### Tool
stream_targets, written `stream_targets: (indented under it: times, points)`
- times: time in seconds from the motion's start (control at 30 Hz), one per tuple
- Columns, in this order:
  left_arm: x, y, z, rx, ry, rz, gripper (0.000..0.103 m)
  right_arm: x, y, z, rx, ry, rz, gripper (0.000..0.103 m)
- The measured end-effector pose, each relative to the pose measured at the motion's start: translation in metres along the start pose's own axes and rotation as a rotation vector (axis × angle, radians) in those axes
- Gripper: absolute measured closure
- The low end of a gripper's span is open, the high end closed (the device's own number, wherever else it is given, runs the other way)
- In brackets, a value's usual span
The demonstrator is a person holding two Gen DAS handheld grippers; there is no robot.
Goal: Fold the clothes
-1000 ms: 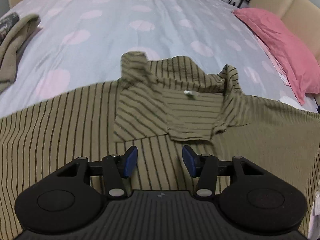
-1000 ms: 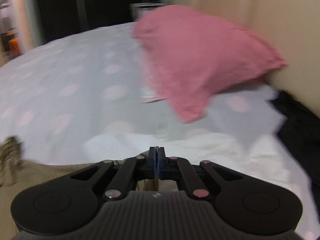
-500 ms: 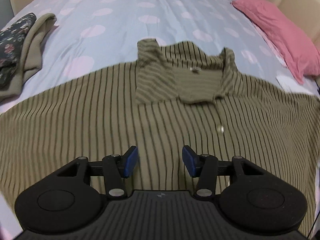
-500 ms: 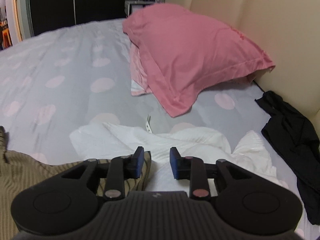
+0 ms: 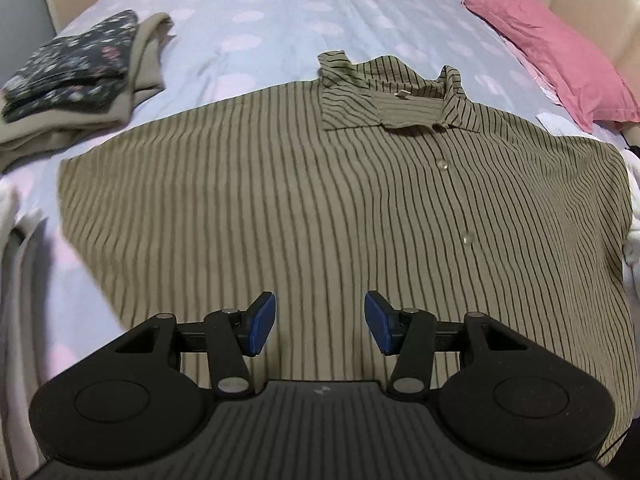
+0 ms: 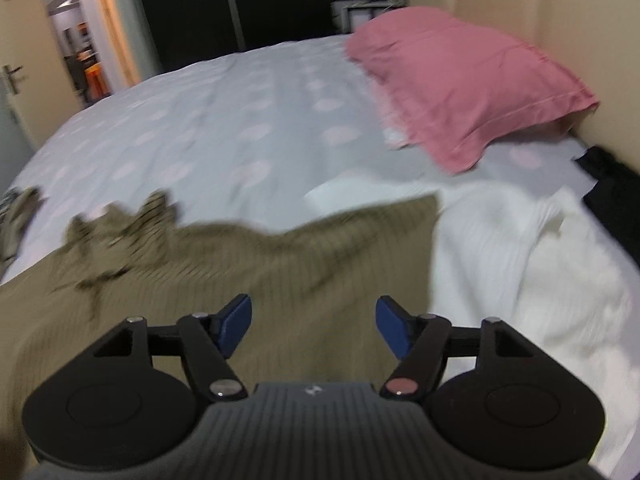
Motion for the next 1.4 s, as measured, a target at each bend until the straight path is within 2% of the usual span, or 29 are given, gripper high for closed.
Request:
stream_targets:
  times: [0.2,0.43,0.57,0.77,0.93,1.07,1.27,1.4]
  points:
    - [-0.024,0.020,0.030,0.027,0.061,0.012,0.055,-0.044,0.038,0.036,0.007,0.005,-0.087,0.028]
    - [-0.048,0.027,0.060,0.021,0.125,0.006,0.055,-0.053,0.052,0.096,-0.079,-0.026,-0.074,0.028]
    - [-0.050,0.029,0.078,0.001,0.126,0.006,0.055,-0.055,0.054,0.129,-0.136,-0.017,-0.038,0.028]
    - [-0.057,0.025,0.109,-0.064,0.088,-0.034,0.055,-0.082,0.057,0.158,-0.188,0.084,-0.025,0.028]
    - [-0.077,0.024,0.130,-0.105,0.087,-0.086,0.055,-0.120,0.053,0.189,-0.263,0.149,-0.065,0.028]
    - [-0.097,0.021,0.146,-0.143,0.095,-0.137,0.055,-0.144,0.049,0.210,-0.322,0.250,-0.080,0.028]
    - [-0.127,0.014,0.174,-0.240,0.156,-0.180,0.055,-0.154,0.043,0.224,-0.370,0.332,-0.066,0.028]
    - [-0.132,0.021,0.180,-0.242,0.185,-0.142,0.054,-0.157,0.043,0.220,-0.364,0.331,-0.071,0.028]
Point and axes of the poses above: each gripper's, at about its wrist camera, not at the fingertips, and y roughly against the way its jaws point, x to its right, z to its underside, the point moved 10 cm from there along -y, roughly the way its jaws point, and after that the axes turned 14 degrees about y, right-handed, at the moved point
